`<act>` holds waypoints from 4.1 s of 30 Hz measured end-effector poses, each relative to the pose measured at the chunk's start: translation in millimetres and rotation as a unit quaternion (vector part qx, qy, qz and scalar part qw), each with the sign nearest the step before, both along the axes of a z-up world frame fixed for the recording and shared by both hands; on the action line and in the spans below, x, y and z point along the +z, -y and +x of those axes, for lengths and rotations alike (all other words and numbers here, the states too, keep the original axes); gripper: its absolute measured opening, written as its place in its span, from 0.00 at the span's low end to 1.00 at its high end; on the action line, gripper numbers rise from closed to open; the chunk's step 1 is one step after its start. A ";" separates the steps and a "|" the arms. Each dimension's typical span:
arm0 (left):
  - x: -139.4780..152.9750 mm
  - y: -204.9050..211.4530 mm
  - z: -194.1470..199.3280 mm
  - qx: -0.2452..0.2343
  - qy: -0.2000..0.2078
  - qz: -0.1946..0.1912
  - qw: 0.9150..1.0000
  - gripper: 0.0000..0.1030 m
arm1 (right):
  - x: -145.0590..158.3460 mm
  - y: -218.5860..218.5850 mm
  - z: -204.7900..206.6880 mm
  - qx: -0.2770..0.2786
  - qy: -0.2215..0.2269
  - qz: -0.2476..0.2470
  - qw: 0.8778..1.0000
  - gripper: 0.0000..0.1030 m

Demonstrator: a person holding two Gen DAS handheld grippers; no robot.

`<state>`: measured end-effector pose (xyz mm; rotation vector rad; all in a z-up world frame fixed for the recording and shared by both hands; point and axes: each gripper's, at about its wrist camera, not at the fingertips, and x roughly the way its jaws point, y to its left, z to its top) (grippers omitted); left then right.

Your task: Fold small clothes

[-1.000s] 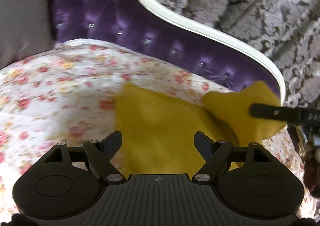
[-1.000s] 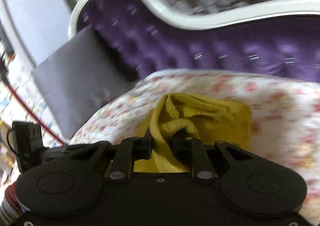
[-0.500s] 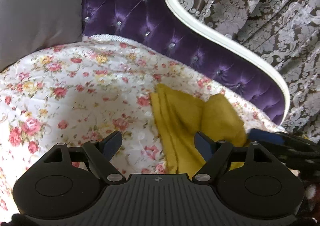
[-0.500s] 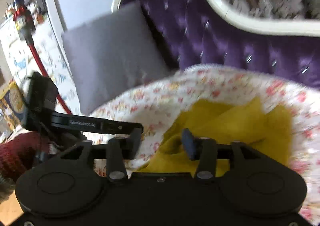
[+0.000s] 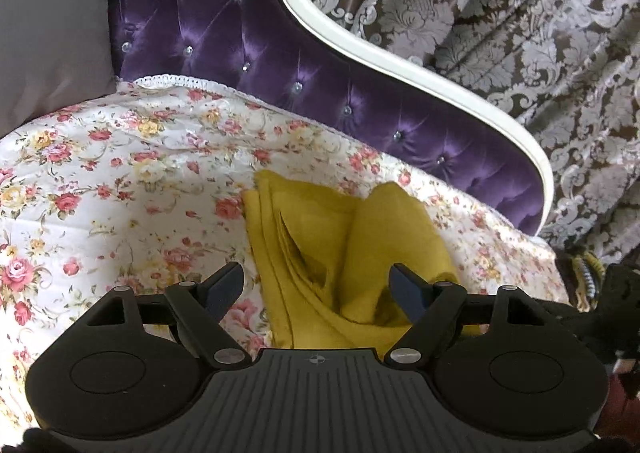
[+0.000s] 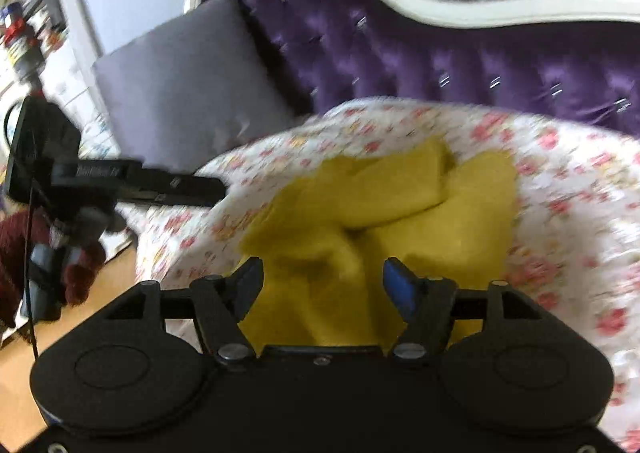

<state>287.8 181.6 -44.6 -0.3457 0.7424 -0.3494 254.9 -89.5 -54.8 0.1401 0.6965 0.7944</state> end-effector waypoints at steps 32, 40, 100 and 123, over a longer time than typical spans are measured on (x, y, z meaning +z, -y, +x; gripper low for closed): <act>-34.4 13.1 -33.9 -0.035 -0.030 0.045 0.998 0.77 | 32.1 -49.8 58.1 0.044 0.064 0.069 0.995 0.64; -17.6 6.6 0.2 -0.027 -0.025 0.009 0.999 0.77 | 17.0 -21.5 -44.6 0.083 0.152 -0.082 0.982 0.64; -43.5 49.7 -24.8 -0.048 -0.050 0.098 0.993 0.78 | -13.1 25.3 -82.0 -0.047 0.052 -0.048 0.996 0.67; -54.5 43.3 22.7 -0.033 -0.082 -0.069 0.994 0.98 | -67.1 55.2 78.4 -0.060 -0.124 0.209 0.968 0.81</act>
